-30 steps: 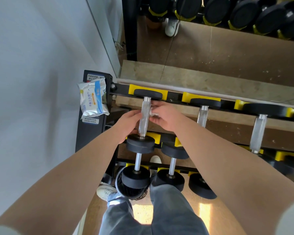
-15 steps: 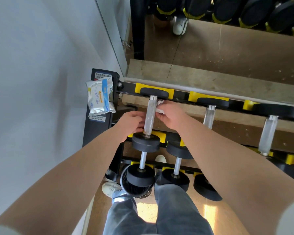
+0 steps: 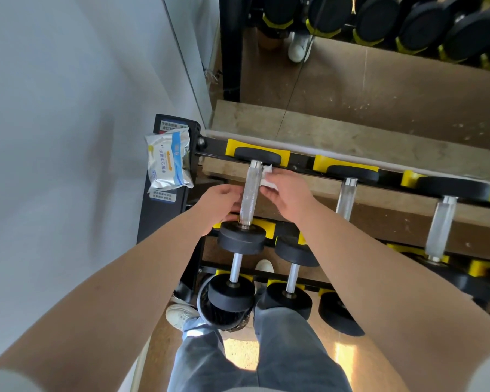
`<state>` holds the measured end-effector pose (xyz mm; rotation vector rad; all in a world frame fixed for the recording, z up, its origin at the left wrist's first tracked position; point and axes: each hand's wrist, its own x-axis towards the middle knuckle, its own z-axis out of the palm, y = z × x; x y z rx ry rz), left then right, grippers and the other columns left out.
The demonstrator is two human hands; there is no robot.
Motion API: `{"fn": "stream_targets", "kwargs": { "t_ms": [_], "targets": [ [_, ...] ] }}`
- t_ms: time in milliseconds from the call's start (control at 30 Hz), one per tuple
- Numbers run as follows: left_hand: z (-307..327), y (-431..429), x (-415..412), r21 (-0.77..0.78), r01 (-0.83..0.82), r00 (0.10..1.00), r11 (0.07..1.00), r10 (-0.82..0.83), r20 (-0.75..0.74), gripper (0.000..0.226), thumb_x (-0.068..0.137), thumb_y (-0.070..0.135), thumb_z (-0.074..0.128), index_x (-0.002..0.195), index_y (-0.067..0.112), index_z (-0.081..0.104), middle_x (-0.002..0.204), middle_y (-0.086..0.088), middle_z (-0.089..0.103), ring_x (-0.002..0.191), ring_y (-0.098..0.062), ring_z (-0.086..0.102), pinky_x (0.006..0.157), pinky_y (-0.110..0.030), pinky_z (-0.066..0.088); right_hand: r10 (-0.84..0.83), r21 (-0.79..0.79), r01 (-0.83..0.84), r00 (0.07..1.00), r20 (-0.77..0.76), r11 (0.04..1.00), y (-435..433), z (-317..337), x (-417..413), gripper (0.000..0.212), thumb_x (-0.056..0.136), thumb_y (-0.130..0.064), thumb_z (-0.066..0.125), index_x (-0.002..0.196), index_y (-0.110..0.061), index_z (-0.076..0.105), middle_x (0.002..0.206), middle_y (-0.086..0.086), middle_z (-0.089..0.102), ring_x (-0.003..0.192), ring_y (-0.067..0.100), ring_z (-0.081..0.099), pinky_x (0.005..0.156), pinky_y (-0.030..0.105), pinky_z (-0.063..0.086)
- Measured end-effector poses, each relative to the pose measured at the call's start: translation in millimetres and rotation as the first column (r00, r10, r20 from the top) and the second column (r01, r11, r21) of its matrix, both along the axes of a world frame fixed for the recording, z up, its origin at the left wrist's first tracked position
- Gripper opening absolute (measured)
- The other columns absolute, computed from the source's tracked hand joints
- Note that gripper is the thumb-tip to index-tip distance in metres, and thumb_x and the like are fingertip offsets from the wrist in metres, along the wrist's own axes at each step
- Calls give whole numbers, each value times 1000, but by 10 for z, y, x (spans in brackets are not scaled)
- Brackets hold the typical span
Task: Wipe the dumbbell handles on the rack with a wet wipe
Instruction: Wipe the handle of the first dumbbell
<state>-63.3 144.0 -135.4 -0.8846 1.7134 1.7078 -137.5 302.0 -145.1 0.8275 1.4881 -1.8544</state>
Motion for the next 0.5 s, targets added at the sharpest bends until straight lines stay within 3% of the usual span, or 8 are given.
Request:
{"fn": "stream_targets", "kwargs": {
  "t_ms": [67, 167, 233, 267, 300, 367, 433, 500],
  "targets": [
    [2, 13, -1, -5, 12, 1000, 1000, -12, -16, 26, 107, 21, 53, 129, 18, 64, 110, -2, 76, 96, -12, 75, 71, -22, 59, 256, 256, -227, 963, -87, 940, 40, 48, 147, 18, 96, -4, 68, 112, -11, 70, 103, 6, 71, 92, 20, 70, 81, 33, 60],
    [-26, 58, 13, -57, -1, 999, 998, -2, -51, 25, 105, 21, 57, 128, 17, 65, 110, -4, 76, 98, -15, 74, 82, -30, 62, 719, 552, -596, 695, -8, 583, 129, 51, 478, 5, 92, -17, 73, 88, -19, 75, 78, -4, 67, 74, 13, 65, 70, 28, 54],
    [-71, 78, 20, -110, -18, 998, 994, 11, -58, 26, 103, 23, 59, 128, 17, 65, 110, -5, 75, 100, -18, 74, 89, -38, 62, 810, 621, -642, 586, 19, 450, 148, -4, 600, 19, 92, -20, 72, 73, -20, 68, 71, -3, 62, 69, 12, 58, 64, 26, 47],
    [-88, 82, 25, -127, -21, 998, 992, 14, -58, 26, 103, 24, 60, 128, 18, 66, 111, -4, 75, 100, -18, 74, 89, -38, 62, 776, 618, -613, 630, 7, 492, 136, -19, 597, 16, 92, -21, 72, 77, -21, 68, 76, -4, 65, 73, 11, 61, 67, 27, 51],
    [-93, 85, 31, -134, -22, 998, 991, 14, -59, 26, 102, 25, 61, 127, 19, 66, 111, -3, 75, 100, -17, 73, 89, -38, 62, 682, 567, -549, 731, -32, 614, 117, -10, 569, 7, 92, -19, 74, 86, -21, 70, 85, -4, 69, 80, 11, 66, 74, 29, 57],
    [-91, 89, 36, -131, -24, 998, 991, 16, -60, 26, 101, 26, 62, 127, 20, 67, 112, -2, 74, 101, -16, 72, 89, -37, 62, 405, 405, -335, 909, -99, 851, 48, 19, 432, 14, 91, -12, 75, 104, -17, 71, 103, 2, 72, 92, 15, 71, 79, 32, 63],
    [-85, 88, 40, -126, -29, 998, 992, 21, -62, 26, 101, 25, 64, 126, 21, 67, 112, 0, 74, 101, -14, 72, 87, -34, 62, 280, 334, -218, 949, -148, 917, -11, 77, 273, 18, 90, -17, 77, 107, -14, 72, 104, 3, 73, 93, 15, 72, 80, 32, 64],
    [-67, 89, 42, -118, -37, 998, 992, 29, -62, 26, 100, 24, 65, 125, 21, 67, 114, 1, 73, 103, -14, 71, 85, -30, 61, 291, 358, -213, 940, -181, 909, -25, 105, 195, 17, 90, -31, 78, 101, -19, 76, 98, -2, 76, 94, 15, 72, 86, 38, 63]
  ]
}}
